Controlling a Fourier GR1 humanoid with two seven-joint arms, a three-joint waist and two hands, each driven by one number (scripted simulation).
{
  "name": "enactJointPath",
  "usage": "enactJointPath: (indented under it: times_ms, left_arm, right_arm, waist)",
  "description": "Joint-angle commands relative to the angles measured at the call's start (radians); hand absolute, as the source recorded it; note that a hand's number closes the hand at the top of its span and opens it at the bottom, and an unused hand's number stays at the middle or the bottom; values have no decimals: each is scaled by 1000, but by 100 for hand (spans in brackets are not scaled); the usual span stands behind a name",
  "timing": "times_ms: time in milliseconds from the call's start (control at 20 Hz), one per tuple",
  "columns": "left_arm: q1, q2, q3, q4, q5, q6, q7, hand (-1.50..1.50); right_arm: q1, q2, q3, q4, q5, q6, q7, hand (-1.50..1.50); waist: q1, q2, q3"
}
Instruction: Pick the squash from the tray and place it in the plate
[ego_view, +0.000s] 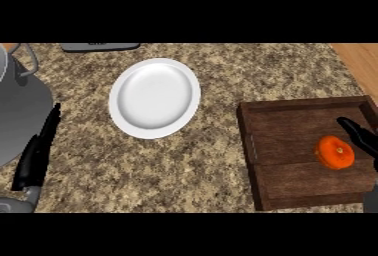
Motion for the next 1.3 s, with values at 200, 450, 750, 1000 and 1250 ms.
enactJointPath:
  times_ms: [200, 450, 750, 1000, 1250]
  left_arm:
    - [110, 26, 9, -74, 33, -51, -75, 0]
    - [147, 2, 18, -81, 25, -71, -119, 0]
    - [141, 7, 38, -68, 41, -92, -139, 0]
    - [127, 4, 42, -87, 42, -95, -109, 0]
    - [117, 30, 81, -77, 48, -125, -126, 0]
  right_arm:
    - [72, 228, -139, -254, 182, -515, -227, -150]
    - [345, 241, 135, -541, 341, -576, -32, -150]
    - [575, 63, 192, -521, 461, -455, 305, -150]
    - [681, -82, 190, -639, 565, -388, 620, -150]
    - [665, -238, 77, -708, 543, -251, 941, -150]
  waist:
    - [61, 5, 6]
    - [69, 19, 7]
    - [80, 29, 3]
    - [91, 34, 3]
    - [94, 31, 5]
